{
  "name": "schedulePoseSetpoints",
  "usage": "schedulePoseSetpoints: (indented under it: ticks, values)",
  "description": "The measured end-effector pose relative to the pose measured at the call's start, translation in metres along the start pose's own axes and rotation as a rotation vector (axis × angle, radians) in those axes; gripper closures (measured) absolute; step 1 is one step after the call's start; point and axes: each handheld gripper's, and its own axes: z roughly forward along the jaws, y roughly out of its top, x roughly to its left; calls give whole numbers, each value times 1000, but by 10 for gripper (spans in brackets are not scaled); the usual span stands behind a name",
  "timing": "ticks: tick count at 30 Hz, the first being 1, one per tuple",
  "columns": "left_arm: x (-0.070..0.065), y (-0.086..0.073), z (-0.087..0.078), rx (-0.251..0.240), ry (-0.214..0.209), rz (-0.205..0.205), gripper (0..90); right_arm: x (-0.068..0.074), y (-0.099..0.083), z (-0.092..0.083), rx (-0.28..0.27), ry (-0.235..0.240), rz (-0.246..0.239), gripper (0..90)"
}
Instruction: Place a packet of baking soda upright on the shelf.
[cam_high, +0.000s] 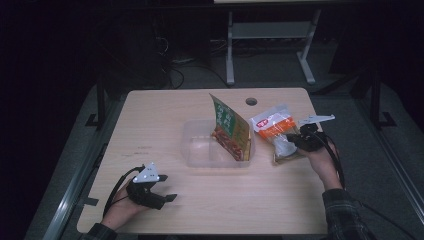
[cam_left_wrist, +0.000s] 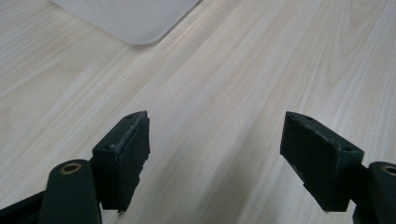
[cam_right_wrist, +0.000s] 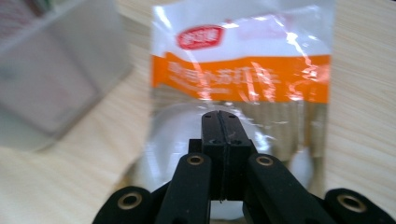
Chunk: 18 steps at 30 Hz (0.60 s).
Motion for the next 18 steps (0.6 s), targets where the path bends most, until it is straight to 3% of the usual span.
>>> schedulePoseSetpoints:
  ticks: [3,6,10,11,16,18]
  values:
    - [0,0,1,0,0,2,236,-9,0,8,20,-37,-21,898]
    - [0,0,1,2,-2,5,236,-14,-1,15,43,-29,-18,898]
    - [1,-1,1,1,-2,3,236,-8,-7,25,124,-30,-76,899]
    - [0,-1,1,0,-1,1,236,-8,-7,24,126,-13,-59,900]
    - [0,-1,1,3,-4,2,236,-4,-11,19,144,-11,-83,900]
    - [0,-1,2,-2,-5,-4,236,-5,-15,16,134,2,-71,900]
